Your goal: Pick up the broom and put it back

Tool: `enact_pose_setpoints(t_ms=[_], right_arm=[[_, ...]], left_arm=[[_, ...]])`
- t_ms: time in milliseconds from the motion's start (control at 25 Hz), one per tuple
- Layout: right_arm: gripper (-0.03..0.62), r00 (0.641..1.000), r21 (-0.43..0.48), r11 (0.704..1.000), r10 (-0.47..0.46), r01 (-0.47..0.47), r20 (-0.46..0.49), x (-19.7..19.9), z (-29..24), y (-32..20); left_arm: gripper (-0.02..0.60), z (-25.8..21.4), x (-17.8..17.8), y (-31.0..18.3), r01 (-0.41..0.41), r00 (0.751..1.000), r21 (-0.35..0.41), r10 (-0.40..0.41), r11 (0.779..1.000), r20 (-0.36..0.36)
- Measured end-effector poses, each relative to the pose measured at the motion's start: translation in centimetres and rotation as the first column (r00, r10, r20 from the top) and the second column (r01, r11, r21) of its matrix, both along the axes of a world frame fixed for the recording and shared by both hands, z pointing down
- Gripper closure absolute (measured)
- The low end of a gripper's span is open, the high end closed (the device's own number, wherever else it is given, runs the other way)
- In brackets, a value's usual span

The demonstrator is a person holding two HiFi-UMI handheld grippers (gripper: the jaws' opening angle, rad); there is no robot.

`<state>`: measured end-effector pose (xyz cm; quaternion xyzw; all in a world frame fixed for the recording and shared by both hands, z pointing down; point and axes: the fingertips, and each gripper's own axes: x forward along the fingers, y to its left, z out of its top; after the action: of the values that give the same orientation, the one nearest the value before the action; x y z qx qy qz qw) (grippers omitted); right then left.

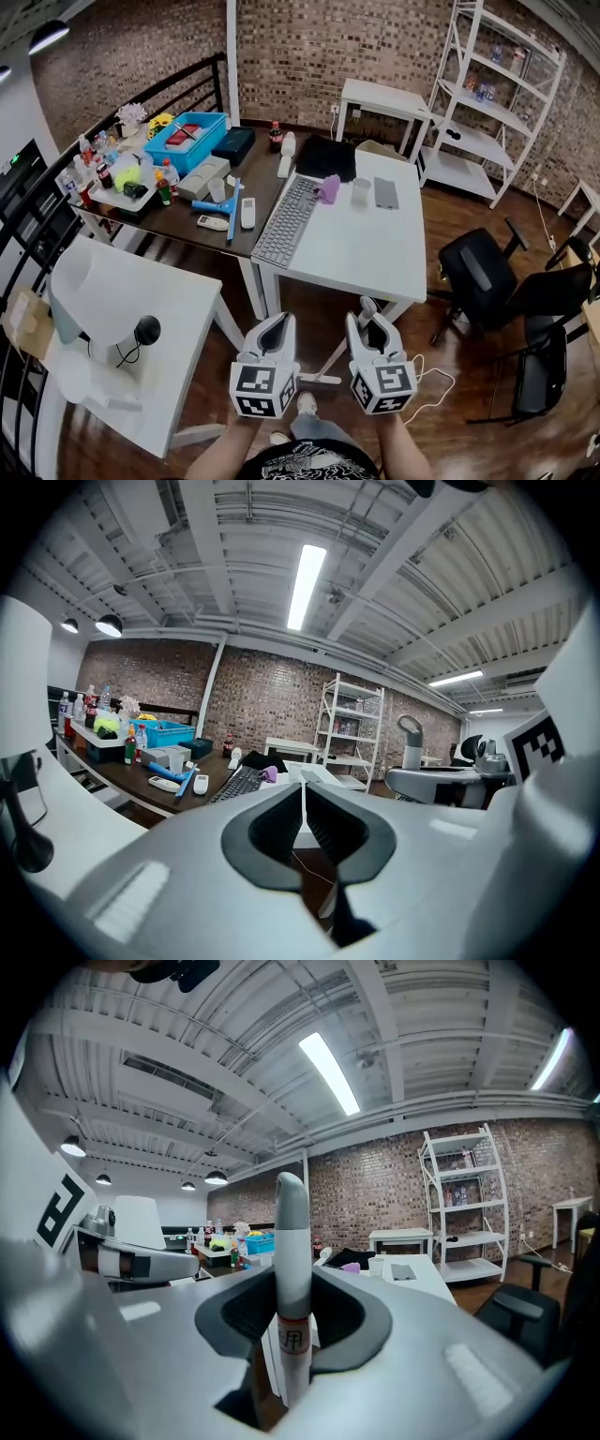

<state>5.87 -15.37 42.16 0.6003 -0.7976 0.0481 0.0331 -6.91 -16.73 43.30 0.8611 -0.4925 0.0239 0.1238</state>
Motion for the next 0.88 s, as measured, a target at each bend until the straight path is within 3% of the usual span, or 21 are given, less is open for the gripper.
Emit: enact_pose_setpoints(t_ms=[440, 880], right_arm=[[0.503, 1.000, -0.004, 1.000, -0.007, 0.007, 0.013, -0.1, 0.8, -1.0], [0.503, 1.000, -0.021, 0.999, -0.028, 0.028, 0.002, -0.1, 2.7, -5.7]], left_arm=[[0.566, 1.0, 0.8, -0.5, -0.010, 1.000, -0.027, 0.011, 1.000, 0.010], [0.566, 1.2, 1.7, -3.0, -0.016, 1.000, -0.037, 0.016, 0.999, 0.013]])
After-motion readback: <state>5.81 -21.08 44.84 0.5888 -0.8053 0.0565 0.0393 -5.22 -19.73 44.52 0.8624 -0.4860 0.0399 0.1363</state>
